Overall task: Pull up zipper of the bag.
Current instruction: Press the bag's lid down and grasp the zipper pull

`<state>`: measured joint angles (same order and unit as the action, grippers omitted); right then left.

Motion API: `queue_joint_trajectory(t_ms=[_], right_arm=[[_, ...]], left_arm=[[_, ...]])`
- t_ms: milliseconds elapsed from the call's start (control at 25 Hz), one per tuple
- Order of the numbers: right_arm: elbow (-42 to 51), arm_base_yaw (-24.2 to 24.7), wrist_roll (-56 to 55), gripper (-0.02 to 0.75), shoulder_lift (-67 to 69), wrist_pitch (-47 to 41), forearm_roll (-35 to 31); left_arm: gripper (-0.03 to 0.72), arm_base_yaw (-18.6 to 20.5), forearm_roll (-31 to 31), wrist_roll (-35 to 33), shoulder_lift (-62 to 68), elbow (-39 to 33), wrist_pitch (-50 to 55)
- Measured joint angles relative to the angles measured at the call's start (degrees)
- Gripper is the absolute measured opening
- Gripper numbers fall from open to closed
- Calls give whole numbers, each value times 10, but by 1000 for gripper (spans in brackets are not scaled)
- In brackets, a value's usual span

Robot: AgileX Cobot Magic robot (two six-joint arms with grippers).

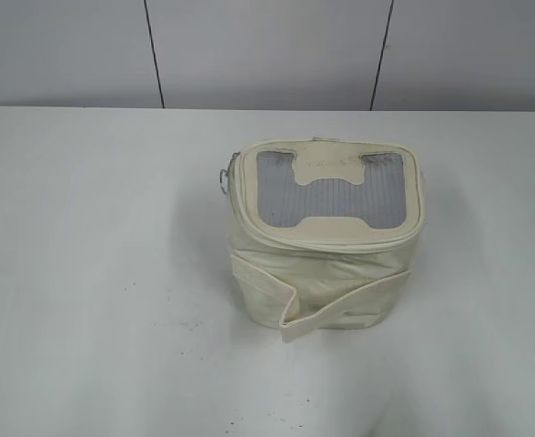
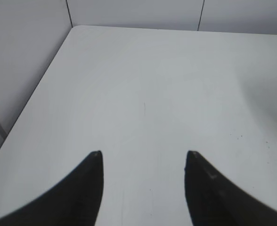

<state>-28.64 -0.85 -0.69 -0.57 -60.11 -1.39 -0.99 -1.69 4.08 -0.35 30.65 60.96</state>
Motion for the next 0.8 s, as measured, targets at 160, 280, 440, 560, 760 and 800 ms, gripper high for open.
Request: queue_joint_trajectory(t_ms=[160,280,440,560,760,800], right_arm=[[0,0,0,533,0,0,0],[0,0,0,533,0,0,0],[0,0,0,533,0,0,0],[0,0,0,533,0,0,0],[0,0,0,533,0,0,0],[0,0,0,533,0,0,0]], left_arm=[[424,0,0,0,0,0,0],[424,0,0,0,0,0,0],[424,0,0,0,0,0,0],[424,0,0,0,0,0,0],[424,0,0,0,0,0,0],[424,0,0,0,0,0,0]])
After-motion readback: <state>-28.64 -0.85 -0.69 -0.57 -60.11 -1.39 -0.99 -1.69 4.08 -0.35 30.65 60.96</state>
